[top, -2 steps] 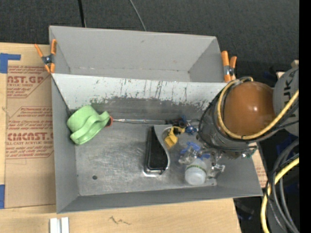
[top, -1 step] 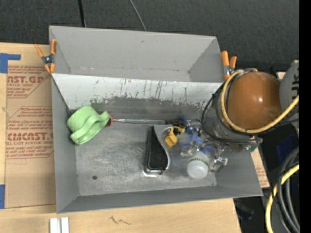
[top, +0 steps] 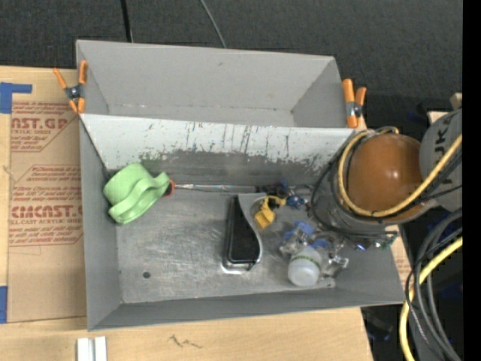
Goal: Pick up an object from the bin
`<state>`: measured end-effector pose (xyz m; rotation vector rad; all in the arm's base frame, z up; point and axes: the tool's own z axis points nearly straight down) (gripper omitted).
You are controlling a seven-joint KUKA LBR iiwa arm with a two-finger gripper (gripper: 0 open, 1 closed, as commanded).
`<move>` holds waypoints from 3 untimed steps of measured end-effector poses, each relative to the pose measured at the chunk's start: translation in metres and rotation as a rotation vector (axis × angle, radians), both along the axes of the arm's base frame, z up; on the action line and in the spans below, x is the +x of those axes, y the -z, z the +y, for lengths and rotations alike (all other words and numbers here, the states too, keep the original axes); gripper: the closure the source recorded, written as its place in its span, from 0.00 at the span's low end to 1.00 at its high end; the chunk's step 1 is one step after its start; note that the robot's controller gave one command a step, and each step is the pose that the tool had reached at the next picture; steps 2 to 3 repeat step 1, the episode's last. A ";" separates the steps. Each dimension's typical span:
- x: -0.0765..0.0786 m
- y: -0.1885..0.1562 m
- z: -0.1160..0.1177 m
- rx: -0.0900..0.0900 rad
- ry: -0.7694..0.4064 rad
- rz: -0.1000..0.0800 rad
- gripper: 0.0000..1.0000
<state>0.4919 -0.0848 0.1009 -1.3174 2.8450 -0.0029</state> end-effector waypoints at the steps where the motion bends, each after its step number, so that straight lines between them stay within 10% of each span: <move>1: 0.027 0.029 0.013 -0.001 0.016 0.005 0.00; 3: 0.027 0.029 0.013 -0.001 0.016 0.005 0.00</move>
Offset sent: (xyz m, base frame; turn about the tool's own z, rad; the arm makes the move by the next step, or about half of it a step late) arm 0.0000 0.0000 0.0000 0.0000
